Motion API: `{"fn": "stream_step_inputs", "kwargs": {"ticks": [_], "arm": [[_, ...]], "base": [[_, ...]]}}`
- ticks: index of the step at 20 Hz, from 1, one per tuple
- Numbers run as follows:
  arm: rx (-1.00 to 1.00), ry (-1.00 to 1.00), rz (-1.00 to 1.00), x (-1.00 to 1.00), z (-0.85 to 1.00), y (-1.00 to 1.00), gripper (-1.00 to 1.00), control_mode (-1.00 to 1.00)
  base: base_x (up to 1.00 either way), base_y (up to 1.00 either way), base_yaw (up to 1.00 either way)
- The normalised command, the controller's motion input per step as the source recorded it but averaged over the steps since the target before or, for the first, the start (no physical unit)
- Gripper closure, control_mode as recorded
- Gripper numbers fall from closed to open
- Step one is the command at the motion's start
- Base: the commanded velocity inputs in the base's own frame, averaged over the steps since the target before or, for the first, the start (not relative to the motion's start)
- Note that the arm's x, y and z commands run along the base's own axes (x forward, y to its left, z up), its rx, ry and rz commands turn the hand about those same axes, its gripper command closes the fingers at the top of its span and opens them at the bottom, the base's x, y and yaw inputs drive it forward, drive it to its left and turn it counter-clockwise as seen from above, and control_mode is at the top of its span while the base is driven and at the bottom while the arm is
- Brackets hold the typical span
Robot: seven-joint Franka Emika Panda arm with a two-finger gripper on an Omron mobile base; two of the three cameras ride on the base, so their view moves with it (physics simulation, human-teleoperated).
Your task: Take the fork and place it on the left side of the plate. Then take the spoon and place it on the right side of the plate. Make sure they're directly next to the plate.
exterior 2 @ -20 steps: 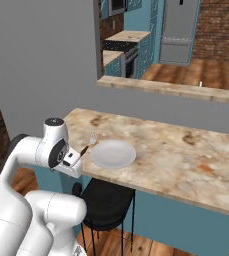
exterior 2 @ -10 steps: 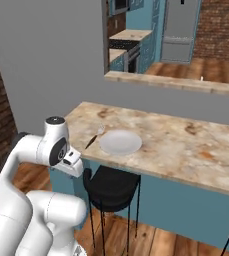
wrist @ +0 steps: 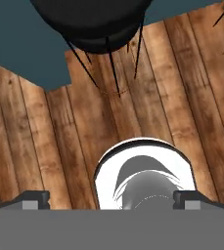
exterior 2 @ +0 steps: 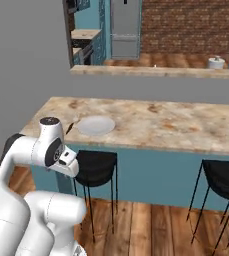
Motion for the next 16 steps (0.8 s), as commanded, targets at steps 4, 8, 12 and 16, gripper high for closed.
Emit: {"fn": "stream_step_inputs", "kwargs": {"ticks": [4, 8, 12, 16], "arm": [[0.00, 0.00, 0.00, 0.00, 0.00, 0.00, -1.00, 1.00], [0.00, 0.00, 0.00, 0.00, 0.00, 0.00, -1.00, 1.00], [0.00, 0.00, 0.00, 0.00, 0.00, 0.00, -1.00, 1.00], [0.00, 0.00, 0.00, 0.00, 0.00, 0.00, -1.00, 1.00]], "base": [[0.00, -0.10, -0.78], [0.00, -0.17, -0.79], [0.01, -0.45, -0.74], [0.44, -0.48, -0.59]]}}
